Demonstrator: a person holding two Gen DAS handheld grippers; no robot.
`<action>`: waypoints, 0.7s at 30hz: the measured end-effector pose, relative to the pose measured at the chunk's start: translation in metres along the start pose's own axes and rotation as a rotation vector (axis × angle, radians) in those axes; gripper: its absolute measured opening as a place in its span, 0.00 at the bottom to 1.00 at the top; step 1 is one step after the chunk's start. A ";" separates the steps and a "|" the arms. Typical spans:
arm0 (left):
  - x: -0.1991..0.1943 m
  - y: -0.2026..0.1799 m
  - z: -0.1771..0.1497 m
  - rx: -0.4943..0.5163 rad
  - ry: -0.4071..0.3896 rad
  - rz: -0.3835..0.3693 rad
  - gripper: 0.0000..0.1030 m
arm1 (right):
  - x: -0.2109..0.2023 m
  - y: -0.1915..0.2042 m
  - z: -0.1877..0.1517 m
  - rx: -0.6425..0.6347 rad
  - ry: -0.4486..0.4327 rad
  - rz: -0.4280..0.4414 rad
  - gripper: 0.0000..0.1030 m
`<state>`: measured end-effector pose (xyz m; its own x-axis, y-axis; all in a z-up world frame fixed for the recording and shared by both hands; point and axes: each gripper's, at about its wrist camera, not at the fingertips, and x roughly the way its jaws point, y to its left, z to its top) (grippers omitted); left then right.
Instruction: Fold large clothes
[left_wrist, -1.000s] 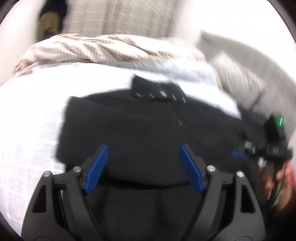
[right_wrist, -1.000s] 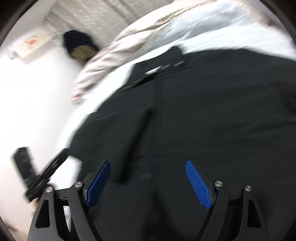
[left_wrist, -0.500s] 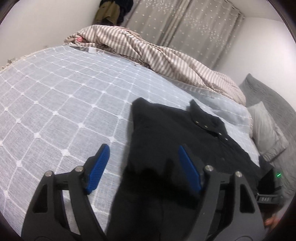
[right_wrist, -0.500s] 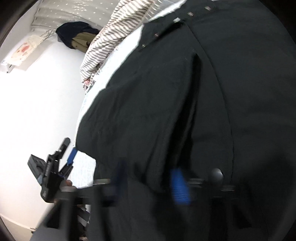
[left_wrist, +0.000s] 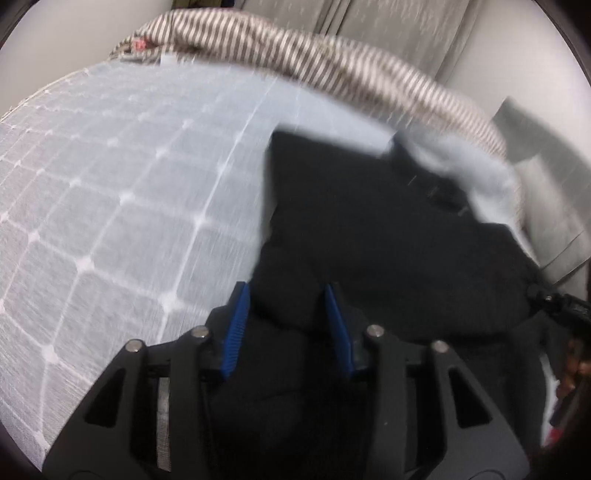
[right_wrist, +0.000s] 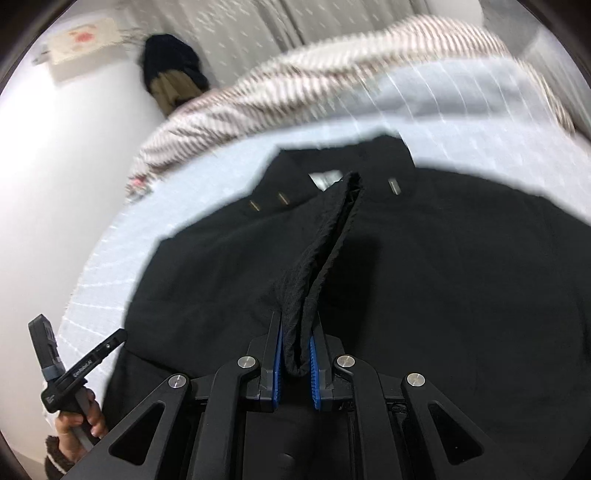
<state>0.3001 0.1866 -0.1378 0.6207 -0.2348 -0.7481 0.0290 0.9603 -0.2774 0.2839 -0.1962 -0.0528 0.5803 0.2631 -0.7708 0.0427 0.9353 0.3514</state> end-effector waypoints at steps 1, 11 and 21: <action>0.002 0.001 -0.001 0.000 -0.002 0.008 0.43 | 0.011 -0.007 -0.008 0.024 0.034 -0.002 0.11; -0.011 0.010 0.001 -0.026 -0.009 0.060 0.52 | 0.031 -0.041 -0.020 0.122 0.116 -0.001 0.31; -0.038 -0.013 0.007 -0.064 0.014 0.040 0.99 | -0.038 -0.086 -0.018 0.251 0.018 -0.069 0.72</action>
<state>0.2812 0.1837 -0.1013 0.6092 -0.1987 -0.7677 -0.0460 0.9576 -0.2844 0.2437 -0.2821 -0.0632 0.5541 0.2070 -0.8063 0.2839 0.8635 0.4168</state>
